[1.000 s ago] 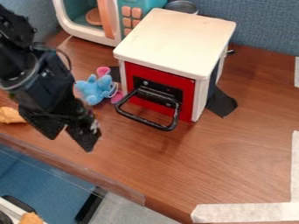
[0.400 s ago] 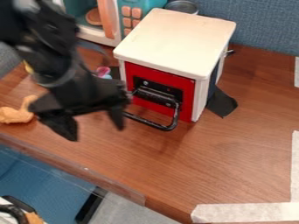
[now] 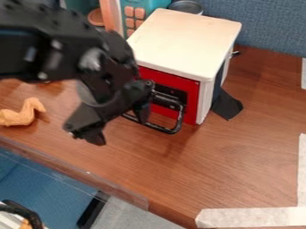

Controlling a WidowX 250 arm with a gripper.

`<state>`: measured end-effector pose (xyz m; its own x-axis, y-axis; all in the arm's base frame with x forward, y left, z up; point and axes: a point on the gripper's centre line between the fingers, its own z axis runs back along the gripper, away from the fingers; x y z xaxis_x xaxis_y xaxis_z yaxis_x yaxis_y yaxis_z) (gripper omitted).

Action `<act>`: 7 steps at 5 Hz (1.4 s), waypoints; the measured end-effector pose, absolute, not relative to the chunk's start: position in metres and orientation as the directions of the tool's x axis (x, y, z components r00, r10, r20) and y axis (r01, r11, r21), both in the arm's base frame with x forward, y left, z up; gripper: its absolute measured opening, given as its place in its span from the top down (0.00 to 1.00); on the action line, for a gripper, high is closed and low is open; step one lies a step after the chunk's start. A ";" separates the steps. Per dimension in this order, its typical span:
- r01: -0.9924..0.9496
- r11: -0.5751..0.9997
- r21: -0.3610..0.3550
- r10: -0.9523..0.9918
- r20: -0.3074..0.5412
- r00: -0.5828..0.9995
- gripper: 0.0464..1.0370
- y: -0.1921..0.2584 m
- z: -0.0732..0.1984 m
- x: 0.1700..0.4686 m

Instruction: Open the drawer

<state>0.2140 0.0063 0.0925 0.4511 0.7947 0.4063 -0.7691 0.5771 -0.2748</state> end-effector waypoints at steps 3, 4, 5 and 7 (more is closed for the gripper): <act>-0.820 0.423 -0.386 0.882 0.384 0.274 0.04 0.017 0.086 0.241; -0.828 0.400 -0.394 0.893 0.369 0.256 0.04 0.019 0.084 0.252; -0.842 0.373 -0.389 0.907 0.345 0.242 0.04 0.020 0.076 0.262; -0.871 0.344 -0.351 0.919 0.314 0.237 0.04 0.020 0.048 0.268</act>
